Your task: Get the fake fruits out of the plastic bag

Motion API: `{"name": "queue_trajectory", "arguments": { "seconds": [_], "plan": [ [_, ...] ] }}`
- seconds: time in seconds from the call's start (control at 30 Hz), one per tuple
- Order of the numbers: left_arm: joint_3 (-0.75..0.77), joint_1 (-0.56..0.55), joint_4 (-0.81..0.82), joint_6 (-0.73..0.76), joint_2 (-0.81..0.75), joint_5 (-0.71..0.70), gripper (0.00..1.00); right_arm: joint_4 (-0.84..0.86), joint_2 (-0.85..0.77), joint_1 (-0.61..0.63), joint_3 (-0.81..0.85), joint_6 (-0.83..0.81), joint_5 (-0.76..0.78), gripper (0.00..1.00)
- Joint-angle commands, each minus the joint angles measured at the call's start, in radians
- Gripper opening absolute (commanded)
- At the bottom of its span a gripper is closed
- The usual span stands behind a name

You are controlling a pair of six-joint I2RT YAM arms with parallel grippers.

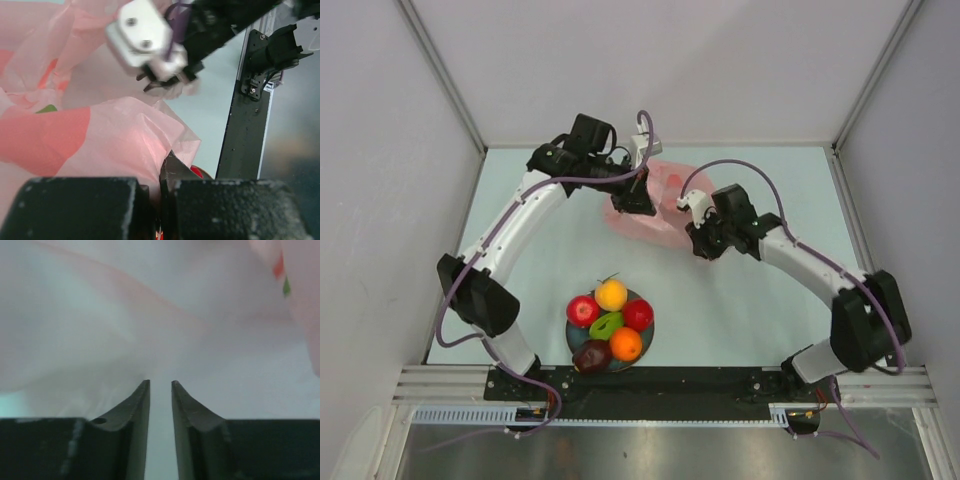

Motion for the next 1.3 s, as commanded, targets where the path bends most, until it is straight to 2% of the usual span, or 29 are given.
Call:
{"name": "queue_trajectory", "arguments": {
  "seconds": [0.0,0.03,0.1,0.17,0.23,0.3,0.33,0.5,0.53,0.6,0.63,0.7,0.73,0.83,1.1,1.27],
  "plan": [
    [-0.002,-0.006,-0.016,0.072,-0.065,-0.013,0.00,0.122,-0.060,0.019,-0.014,0.059,-0.037,0.31],
    [-0.002,-0.006,-0.018,0.075,-0.064,-0.012,0.00,0.193,0.011,0.007,0.005,0.073,-0.019,0.30],
    [-0.005,-0.006,-0.022,0.084,-0.062,-0.010,0.00,0.227,0.091,-0.007,0.044,0.076,-0.043,0.27],
    [-0.008,-0.006,-0.022,0.086,-0.059,-0.010,0.00,0.224,0.203,-0.022,0.124,0.076,-0.065,0.22],
    [-0.010,-0.006,-0.028,0.090,-0.051,-0.004,0.00,0.183,0.291,-0.027,0.211,0.090,-0.065,0.21],
    [-0.011,-0.008,-0.027,0.090,-0.050,0.004,0.00,0.202,0.310,-0.027,0.229,0.111,-0.021,0.22],
    [-0.019,-0.006,-0.024,0.090,-0.051,0.007,0.00,0.215,0.311,-0.018,0.229,0.114,0.010,0.28],
    [-0.022,-0.006,-0.030,0.122,-0.050,0.008,0.00,0.267,0.299,-0.001,0.229,0.114,0.186,0.43],
    [-0.020,-0.006,-0.034,0.130,-0.047,0.008,0.00,0.269,0.299,0.000,0.229,0.113,0.203,0.51],
    [-0.025,-0.006,-0.054,0.173,-0.042,0.010,0.00,0.273,0.307,0.005,0.230,0.108,0.240,0.59],
    [-0.037,-0.006,-0.062,0.194,-0.038,0.004,0.00,0.275,0.310,0.005,0.229,0.111,0.253,0.67],
    [-0.063,-0.009,-0.073,0.266,-0.042,-0.028,0.00,0.301,0.325,-0.001,0.229,0.129,0.297,0.74],
    [-0.100,-0.009,-0.065,0.286,-0.050,-0.041,0.00,0.313,0.331,-0.006,0.229,0.140,0.303,0.82],
    [-0.184,-0.019,-0.013,0.343,-0.085,-0.082,0.00,0.359,0.366,-0.010,0.230,0.124,0.285,0.93],
    [-0.220,-0.051,0.009,0.369,-0.088,-0.104,0.00,0.503,0.434,0.000,0.241,0.065,0.248,0.96],
    [-0.217,-0.058,0.021,0.356,-0.082,-0.111,0.00,0.601,0.518,0.000,0.270,0.087,0.341,0.96]
  ]
}}
